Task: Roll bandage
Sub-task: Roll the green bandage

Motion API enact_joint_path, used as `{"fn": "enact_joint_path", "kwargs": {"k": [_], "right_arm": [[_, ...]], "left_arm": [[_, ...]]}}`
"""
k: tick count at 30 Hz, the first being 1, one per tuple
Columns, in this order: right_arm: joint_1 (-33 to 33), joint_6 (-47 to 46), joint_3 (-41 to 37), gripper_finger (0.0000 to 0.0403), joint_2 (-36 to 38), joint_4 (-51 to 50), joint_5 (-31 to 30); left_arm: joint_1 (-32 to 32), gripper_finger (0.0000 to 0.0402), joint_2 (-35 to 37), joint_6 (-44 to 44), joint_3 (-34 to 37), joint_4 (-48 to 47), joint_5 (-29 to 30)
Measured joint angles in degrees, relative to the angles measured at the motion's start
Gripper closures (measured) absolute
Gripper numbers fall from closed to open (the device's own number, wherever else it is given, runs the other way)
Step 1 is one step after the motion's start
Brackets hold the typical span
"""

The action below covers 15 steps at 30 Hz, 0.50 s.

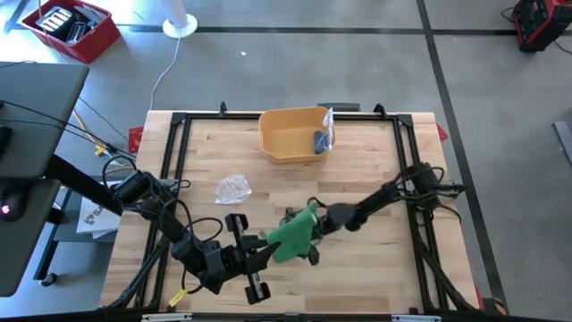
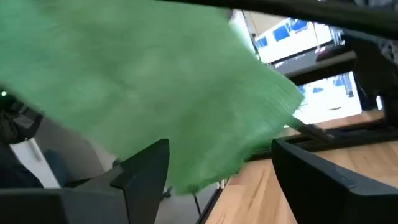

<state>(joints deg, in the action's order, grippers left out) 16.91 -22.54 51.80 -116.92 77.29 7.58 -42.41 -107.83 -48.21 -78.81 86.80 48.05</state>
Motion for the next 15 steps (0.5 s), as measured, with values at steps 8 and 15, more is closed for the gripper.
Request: {"fn": "enact_joint_path", "kwargs": {"k": [8,15], "right_arm": [[-5.01,-12.00,9.19,0.0127,-9.08,0.94,17.54],[-5.80,-19.85,23.07,0.0127,-20.90,4.89,32.52]], "left_arm": [[-1.10,0.0397,0.07,-1.44,0.02,0.04,0.31],[-2.29,0.0397,0.33,-4.30,0.02,0.15,1.63]]}}
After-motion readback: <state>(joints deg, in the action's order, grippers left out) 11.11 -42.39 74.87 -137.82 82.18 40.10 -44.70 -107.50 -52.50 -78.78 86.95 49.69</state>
